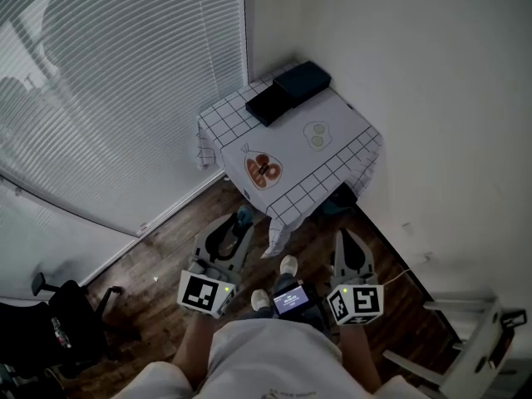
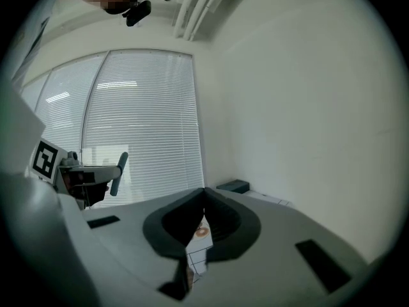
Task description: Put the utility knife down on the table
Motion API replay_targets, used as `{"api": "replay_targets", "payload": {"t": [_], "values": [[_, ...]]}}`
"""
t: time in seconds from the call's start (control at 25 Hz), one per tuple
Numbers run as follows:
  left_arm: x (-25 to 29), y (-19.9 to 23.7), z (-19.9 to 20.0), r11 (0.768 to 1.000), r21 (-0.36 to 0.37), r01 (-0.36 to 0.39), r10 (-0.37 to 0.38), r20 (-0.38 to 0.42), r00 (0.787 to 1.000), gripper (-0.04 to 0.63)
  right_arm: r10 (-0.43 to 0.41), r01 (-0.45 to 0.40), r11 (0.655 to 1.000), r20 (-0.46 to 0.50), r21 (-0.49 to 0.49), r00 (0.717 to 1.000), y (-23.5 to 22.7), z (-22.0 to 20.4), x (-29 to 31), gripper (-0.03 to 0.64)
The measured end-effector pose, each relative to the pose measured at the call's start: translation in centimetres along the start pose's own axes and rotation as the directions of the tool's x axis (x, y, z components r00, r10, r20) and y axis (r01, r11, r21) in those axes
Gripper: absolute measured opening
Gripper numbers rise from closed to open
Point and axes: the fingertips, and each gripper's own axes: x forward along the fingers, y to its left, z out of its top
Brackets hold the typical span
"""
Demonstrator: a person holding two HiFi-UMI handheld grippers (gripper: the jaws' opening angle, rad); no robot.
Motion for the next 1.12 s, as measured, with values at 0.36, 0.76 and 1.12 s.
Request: {"api": "replay_targets", "payload": {"t": [0.36,0.76,1.12], "values": [[5.4,3.2,0.6,0.999,0.014,-0.049,0.049,-0.002,0.999,0.137,0.057,-0.057,0.998,0.017,-0.011,0.998,-2.5,2.1,7.1,0.008],[11.1,6.3,0.5,0.993,0.025,-0.118,0.119,-0.018,0.993,0.137,0.120,-0.120,0.993,0.012,-0.012,0.993,-5.5,3.4,14.0,0.008],[14.8,7.1,0.2,0.988,0.065,-0.142,0.145,-0.045,0.988,0.137,0.137,-0.137,0.990,0.006,0.021,0.991,-8.5,3.3,16.5,0.008]]}}
